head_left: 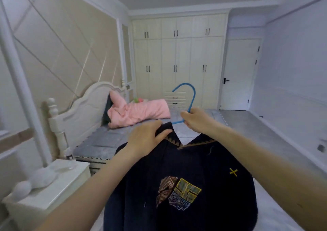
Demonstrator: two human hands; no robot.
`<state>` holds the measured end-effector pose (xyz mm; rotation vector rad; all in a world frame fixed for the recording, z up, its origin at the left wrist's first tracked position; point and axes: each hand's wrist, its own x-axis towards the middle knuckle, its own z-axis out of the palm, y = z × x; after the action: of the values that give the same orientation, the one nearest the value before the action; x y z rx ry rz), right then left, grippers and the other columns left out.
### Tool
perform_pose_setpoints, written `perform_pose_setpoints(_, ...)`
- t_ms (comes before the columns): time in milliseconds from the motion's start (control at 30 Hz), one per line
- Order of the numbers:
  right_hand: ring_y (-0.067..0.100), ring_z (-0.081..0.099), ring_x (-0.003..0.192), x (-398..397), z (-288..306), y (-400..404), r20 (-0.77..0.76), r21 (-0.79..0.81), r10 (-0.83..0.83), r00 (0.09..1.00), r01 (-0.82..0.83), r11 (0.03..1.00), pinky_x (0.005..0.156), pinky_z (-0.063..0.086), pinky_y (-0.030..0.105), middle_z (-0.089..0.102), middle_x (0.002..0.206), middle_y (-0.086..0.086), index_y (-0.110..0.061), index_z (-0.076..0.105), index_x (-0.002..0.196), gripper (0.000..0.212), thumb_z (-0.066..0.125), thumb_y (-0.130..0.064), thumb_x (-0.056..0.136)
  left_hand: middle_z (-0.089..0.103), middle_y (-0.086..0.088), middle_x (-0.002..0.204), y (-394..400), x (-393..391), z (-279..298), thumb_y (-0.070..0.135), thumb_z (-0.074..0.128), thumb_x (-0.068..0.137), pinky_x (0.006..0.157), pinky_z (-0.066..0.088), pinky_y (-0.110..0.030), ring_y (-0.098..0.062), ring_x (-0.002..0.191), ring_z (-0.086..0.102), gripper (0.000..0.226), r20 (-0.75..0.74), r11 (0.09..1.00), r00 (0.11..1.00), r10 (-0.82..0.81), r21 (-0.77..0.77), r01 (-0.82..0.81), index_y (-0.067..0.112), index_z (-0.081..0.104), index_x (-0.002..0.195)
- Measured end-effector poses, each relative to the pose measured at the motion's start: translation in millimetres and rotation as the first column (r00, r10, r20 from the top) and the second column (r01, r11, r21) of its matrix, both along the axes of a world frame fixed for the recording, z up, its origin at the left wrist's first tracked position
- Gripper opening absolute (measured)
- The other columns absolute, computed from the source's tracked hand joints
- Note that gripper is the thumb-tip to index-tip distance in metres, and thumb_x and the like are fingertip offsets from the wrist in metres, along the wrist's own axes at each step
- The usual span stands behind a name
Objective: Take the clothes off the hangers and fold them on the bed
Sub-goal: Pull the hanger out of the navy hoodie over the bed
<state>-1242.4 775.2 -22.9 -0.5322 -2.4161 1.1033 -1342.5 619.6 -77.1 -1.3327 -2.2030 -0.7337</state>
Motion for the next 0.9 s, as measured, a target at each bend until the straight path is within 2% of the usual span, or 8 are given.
perform_pose_setpoints(100, 0.006, 0.029, 0.034, -12.7, -0.6, 51.0, -0.008, 0.026, -0.087, 0.996, 0.087, 0.996, 0.033, 0.022, 0.013, 0.038, 0.049, -0.003, -0.013, 0.042, 0.064, 0.029, 0.042, -0.019, 0.092, 0.054, 0.001, 0.07, 56.6, -28.3, -3.2, 0.053, 0.049, 0.089, 0.056, 0.032, -0.033, -0.021, 0.068, 0.053, 0.041, 0.026, 0.999, 0.999, -0.033, -0.008, 0.034, 0.017, 0.045, 0.071)
perform_pose_setpoints(200, 0.01, 0.027, 0.04, -35.7, -10.1, 107.9, -0.057, -0.023, -0.09, 0.994, 0.089, 0.996, 0.044, 0.024, 0.023, 0.033, 0.052, 0.001, -0.012, 0.039, 0.064, 0.029, 0.041, -0.019, 0.093, 0.053, 0.006, 0.072, 108.9, -61.5, -15.3, 0.053, 0.048, 0.089, 0.057, 0.032, -0.031, -0.015, 0.069, 0.05, 0.036, 0.041, 0.999, 0.998, -0.042, -0.002, 0.042, 0.022, 0.045, 0.071)
perform_pose_setpoints(267, 0.013, 0.026, 0.047, -50.5, -15.3, 144.5, -0.062, -0.027, -0.107, 0.992, 0.105, 0.994, 0.053, 0.022, 0.029, 0.032, 0.054, 0.002, -0.012, 0.038, 0.064, 0.031, 0.041, -0.021, 0.094, 0.058, 0.008, 0.08, 139.3, -85.8, -24.1, 0.053, 0.047, 0.089, 0.061, 0.037, -0.03, -0.013, 0.075, 0.053, 0.034, 0.065, 0.999, 0.997, -0.034, -0.016, 0.035, 0.022, 0.054, 0.079)
perform_pose_setpoints(367, 0.013, 0.027, 0.049, -80.1, -22.4, 213.6, -0.089, -0.056, -0.129, 0.988, 0.125, 0.991, 0.053, 0.022, 0.029, 0.032, 0.054, 0.001, -0.012, 0.039, 0.065, 0.033, 0.041, -0.023, 0.096, 0.06, 0.009, 0.088, 200.1, -128.0, -36.0, 0.055, 0.046, 0.09, 0.066, 0.04, -0.03, -0.013, 0.083, 0.056, 0.036, 0.074, 0.997, 0.997, -0.009, -0.075, 0.014, 0.023, 0.06, 0.088)
perform_pose_setpoints(467, 0.013, 0.027, 0.049, -115.0, -22.7, 289.9, -0.076, -0.045, -0.137, 0.988, 0.134, 0.99, 0.055, 0.023, 0.03, 0.033, 0.056, 0.002, -0.01, 0.041, 0.07, 0.033, 0.041, -0.028, 0.097, 0.055, 0.007, 0.075, 270.4, -167.6, -39.4, 0.058, 0.042, 0.09, 0.06, 0.035, -0.03, -0.017, 0.076, 0.056, 0.037, 0.059, 0.995, 0.998, -0.006, -0.103, 0.012, 0.027, 0.048, 0.072)
perform_pose_setpoints(567, 0.015, 0.029, 0.051, -140.6, -16.7, 340.0, -0.064, -0.018, -0.155, 0.986, 0.155, 0.988, 0.058, 0.025, 0.031, 0.035, 0.059, 0.004, -0.009, 0.042, 0.07, 0.034, 0.04, -0.03, 0.097, 0.051, 0.005, 0.065, 318.4, -193.8, -38.2, 0.054, 0.041, 0.092, 0.057, 0.035, -0.033, -0.018, 0.066, 0.052, 0.041, 0.042, 0.993, 0.999, 0.003, -0.122, 0.002, 0.026, 0.04, 0.063)
perform_pose_setpoints(767, 0.022, 0.035, 0.063, -208.7, -4.9, 426.6, -0.045, 0.034, -0.149, 0.988, 0.15, 0.988, 0.064, 0.029, 0.036, 0.04, 0.067, 0.009, -0.012, 0.045, 0.072, 0.034, 0.04, -0.036, 0.095, 0.066, -0.002, 0.075, 403.5, -259.0, -43.9, 0.071, 0.016, 0.081, 0.061, 0.047, -0.038, -0.021, 0.07, 0.061, 0.072, -0.005, 1.0, 1.0, 0.009, -0.02, -0.009, 0.014, 0.061, 0.08)
perform_pose_setpoints(900, 0.022, 0.037, 0.061, -247.4, 1.1, 469.3, -0.056, 0.008, -0.155, 0.986, 0.156, 0.988, 0.063, 0.032, 0.035, 0.041, 0.065, 0.008, -0.009, 0.048, 0.074, 0.032, 0.042, -0.032, 0.096, 0.065, -0.001, 0.068, 443.9, -297.7, -46.0, 0.069, 0.02, 0.081, 0.057, 0.046, -0.038, -0.021, 0.065, 0.059, 0.071, 0.002, 0.999, 1.0, -0.008, 0.033, 0.008, 0.012, 0.061, 0.074)
